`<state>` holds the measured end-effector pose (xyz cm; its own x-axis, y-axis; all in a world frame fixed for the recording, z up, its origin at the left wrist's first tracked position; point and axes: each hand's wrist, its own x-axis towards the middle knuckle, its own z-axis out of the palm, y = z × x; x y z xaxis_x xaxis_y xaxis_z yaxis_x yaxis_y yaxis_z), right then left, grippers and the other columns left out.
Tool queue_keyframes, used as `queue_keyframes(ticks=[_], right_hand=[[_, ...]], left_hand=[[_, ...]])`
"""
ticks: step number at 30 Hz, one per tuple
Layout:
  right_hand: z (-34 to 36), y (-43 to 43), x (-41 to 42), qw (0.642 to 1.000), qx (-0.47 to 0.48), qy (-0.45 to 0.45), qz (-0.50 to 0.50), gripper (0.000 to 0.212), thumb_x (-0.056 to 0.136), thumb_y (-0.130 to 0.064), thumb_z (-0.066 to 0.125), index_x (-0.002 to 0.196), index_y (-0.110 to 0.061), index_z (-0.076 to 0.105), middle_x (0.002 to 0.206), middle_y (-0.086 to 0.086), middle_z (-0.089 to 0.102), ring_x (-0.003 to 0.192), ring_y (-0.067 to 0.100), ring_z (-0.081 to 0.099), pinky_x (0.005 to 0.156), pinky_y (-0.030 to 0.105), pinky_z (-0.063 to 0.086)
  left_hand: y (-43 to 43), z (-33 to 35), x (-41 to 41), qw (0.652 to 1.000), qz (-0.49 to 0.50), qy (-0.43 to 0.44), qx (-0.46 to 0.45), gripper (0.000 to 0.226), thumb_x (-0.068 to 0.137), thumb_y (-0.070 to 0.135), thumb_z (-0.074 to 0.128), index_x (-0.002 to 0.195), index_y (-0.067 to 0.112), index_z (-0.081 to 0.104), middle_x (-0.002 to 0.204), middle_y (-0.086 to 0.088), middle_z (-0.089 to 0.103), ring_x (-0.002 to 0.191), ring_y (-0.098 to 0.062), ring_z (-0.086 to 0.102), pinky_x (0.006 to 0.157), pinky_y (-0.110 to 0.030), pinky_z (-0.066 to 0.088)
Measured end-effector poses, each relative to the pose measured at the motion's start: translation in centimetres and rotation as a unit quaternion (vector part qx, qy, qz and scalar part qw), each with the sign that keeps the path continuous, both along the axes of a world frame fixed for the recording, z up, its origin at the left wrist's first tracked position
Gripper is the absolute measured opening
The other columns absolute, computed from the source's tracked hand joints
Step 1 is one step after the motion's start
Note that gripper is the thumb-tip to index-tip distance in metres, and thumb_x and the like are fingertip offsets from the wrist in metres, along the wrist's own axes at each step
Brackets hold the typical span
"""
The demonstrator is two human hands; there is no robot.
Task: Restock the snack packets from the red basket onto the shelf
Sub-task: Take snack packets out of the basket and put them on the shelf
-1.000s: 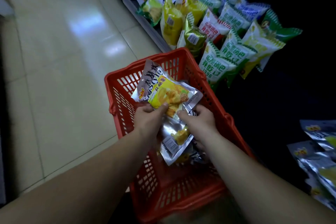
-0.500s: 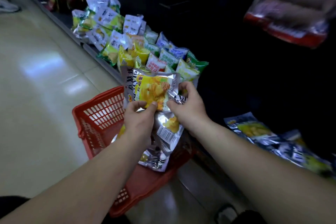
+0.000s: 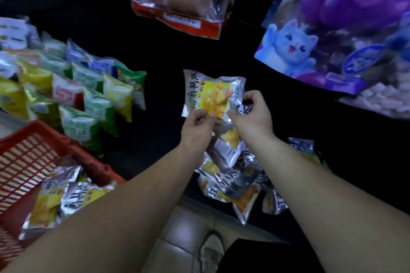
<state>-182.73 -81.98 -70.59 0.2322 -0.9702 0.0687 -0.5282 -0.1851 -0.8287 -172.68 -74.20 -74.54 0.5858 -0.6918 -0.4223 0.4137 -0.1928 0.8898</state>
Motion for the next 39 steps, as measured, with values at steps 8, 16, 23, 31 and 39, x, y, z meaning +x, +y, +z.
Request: queue_keyframes(ticks=[8,16,23,31,39], right_hand=[[-5.9,-1.9,-6.3,0.888,0.207,0.410,-0.029,0.082,0.076,-0.059,0.066,0.150,-0.049,0.033,0.166,0.008,0.005,0.150,0.046,0.006,0.115,0.063,0.030],[-4.6,1.4,-2.7,0.894,0.080,0.414,0.154,0.027,0.095,-0.043,0.058,0.114,-0.025,0.065,0.102,0.002,0.067,0.093,0.029,0.066,0.079,0.037,0.055],[-6.3,12.6,7.6,0.861,0.042,0.340,0.375,0.022,0.089,-0.047,0.057,0.098,-0.033,0.071,0.102,-0.007,0.074,0.101,0.022,0.067,0.086,0.040,0.057],[-16.7,24.9,19.9,0.830,0.201,0.272,0.443,0.019,0.090,-0.037,0.066,0.104,-0.025,0.071,0.106,0.005,0.074,0.094,0.025,0.070,0.085,0.033,0.056],[-25.7,24.8,24.2,0.817,0.184,0.356,0.414,0.071,0.086,-0.040,0.066,0.152,-0.025,0.045,0.158,0.006,0.038,0.144,0.029,0.040,0.116,0.036,0.037]], left_hand=[[1.8,-6.5,-4.1,0.966,-0.235,0.002,0.106,0.063,0.097,0.022,0.070,0.152,0.036,0.044,0.139,0.000,0.057,0.111,-0.020,0.063,0.095,-0.046,0.058],[6.6,-8.2,-1.5,0.984,-0.140,-0.041,0.102,0.038,0.095,0.000,0.061,0.127,0.020,0.064,0.087,-0.008,0.072,0.077,-0.025,0.060,0.068,-0.042,0.055],[19.2,-9.4,7.5,0.971,0.005,-0.163,0.172,0.021,0.096,0.008,0.064,0.115,0.018,0.068,0.075,0.004,0.073,0.066,-0.015,0.069,0.062,-0.027,0.053],[31.5,-16.1,14.8,0.922,0.014,-0.135,0.363,0.029,0.091,0.014,0.068,0.119,0.007,0.064,0.086,-0.008,0.070,0.082,-0.029,0.071,0.067,-0.030,0.047],[31.4,-21.5,24.7,0.886,0.032,-0.147,0.439,0.048,0.094,0.031,0.062,0.139,0.018,0.056,0.135,-0.017,0.061,0.114,-0.036,0.064,0.099,-0.041,0.054]])
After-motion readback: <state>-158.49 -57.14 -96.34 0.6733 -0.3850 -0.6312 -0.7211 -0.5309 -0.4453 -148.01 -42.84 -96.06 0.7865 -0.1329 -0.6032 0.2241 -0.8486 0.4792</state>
